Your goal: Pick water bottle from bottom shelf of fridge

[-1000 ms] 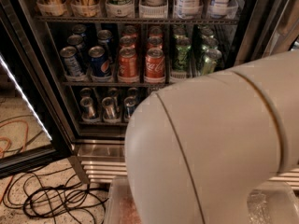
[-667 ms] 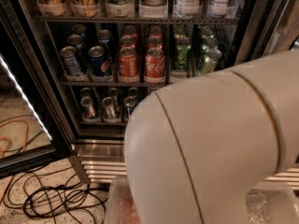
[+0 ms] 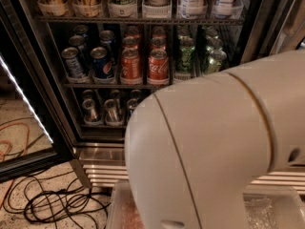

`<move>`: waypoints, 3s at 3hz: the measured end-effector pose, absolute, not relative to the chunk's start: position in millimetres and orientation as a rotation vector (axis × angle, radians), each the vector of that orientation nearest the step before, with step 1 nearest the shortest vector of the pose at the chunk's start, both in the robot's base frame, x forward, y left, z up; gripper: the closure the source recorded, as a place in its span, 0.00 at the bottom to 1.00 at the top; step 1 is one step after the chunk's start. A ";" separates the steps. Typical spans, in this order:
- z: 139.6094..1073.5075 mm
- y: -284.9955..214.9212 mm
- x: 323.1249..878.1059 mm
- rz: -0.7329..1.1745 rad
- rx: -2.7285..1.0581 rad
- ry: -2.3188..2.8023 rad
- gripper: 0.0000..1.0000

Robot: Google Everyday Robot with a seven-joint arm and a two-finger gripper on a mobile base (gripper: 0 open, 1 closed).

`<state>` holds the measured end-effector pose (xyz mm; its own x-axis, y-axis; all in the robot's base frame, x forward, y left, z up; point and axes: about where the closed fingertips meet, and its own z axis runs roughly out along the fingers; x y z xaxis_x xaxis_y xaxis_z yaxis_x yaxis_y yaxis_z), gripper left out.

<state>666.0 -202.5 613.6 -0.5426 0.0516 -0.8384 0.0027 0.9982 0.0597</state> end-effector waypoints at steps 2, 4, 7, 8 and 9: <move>611.0 -216.4 676.5 0.035 0.069 2.127 0.35; 613.9 -223.4 695.9 0.035 0.097 2.100 0.36; 612.0 -227.5 713.3 0.038 0.118 2.072 0.36; 611.2 -227.5 716.1 0.039 0.125 2.068 0.36; 610.7 -227.4 718.8 0.040 0.131 2.063 0.37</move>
Offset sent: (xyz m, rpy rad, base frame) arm 0.0169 -0.0263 -0.0043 -0.0114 -0.0260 -0.0612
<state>718.8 -227.4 610.7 -0.4709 0.1106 -0.8753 0.0763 0.9935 0.0845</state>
